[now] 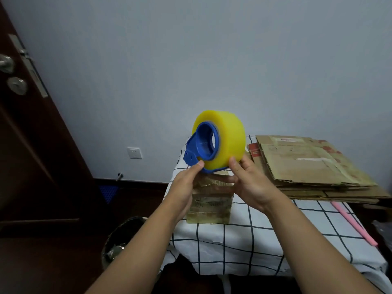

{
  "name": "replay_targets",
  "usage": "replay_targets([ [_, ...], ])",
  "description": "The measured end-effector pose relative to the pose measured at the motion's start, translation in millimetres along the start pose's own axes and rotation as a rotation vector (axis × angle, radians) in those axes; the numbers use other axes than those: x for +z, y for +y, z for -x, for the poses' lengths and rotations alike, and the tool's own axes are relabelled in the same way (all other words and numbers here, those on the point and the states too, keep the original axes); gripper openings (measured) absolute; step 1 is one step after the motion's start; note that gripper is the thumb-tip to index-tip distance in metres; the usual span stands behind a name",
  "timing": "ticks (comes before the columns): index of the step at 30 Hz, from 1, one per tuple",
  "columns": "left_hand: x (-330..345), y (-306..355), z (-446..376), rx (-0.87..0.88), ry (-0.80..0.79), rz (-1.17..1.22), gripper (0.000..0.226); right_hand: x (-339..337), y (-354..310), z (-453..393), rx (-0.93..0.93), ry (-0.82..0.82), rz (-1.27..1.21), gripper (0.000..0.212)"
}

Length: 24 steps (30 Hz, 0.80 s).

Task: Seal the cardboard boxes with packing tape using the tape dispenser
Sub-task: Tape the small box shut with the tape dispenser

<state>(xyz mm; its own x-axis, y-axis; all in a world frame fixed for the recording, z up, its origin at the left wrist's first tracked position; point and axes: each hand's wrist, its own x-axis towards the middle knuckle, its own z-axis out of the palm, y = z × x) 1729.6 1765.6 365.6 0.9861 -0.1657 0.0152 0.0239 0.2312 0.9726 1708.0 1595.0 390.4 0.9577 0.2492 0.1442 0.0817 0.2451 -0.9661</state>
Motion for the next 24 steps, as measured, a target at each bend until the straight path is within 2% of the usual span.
replay_targets([
  [4,-6.4,5.8,-3.4,0.063,0.079,0.064,0.019,-10.4,0.6,3.8,0.043,-0.038,0.192,0.047],
  [8,-8.2,11.9,-3.9,0.061,0.034,0.091,0.024,-6.1,4.4,5.8,-0.013,0.007,0.177,0.041],
  [11,-2.9,10.4,-0.9,0.041,0.025,0.153,0.033,2.5,3.8,3.3,-0.039,0.069,0.059,0.028],
  [14,0.4,8.4,1.0,0.042,0.047,0.205,0.034,11.1,4.2,1.3,-0.063,0.122,0.038,0.056],
  [16,2.5,6.6,2.0,0.055,0.046,0.212,0.037,16.6,5.8,-0.7,-0.083,0.198,0.034,0.067],
  [19,5.8,5.6,4.6,0.086,0.042,0.165,0.031,21.7,6.6,-1.9,-0.125,0.314,-0.001,0.068],
  [24,8.5,13.2,8.1,0.154,0.045,0.102,0.036,23.9,5.8,-3.2,-0.178,0.436,-0.042,0.075],
])
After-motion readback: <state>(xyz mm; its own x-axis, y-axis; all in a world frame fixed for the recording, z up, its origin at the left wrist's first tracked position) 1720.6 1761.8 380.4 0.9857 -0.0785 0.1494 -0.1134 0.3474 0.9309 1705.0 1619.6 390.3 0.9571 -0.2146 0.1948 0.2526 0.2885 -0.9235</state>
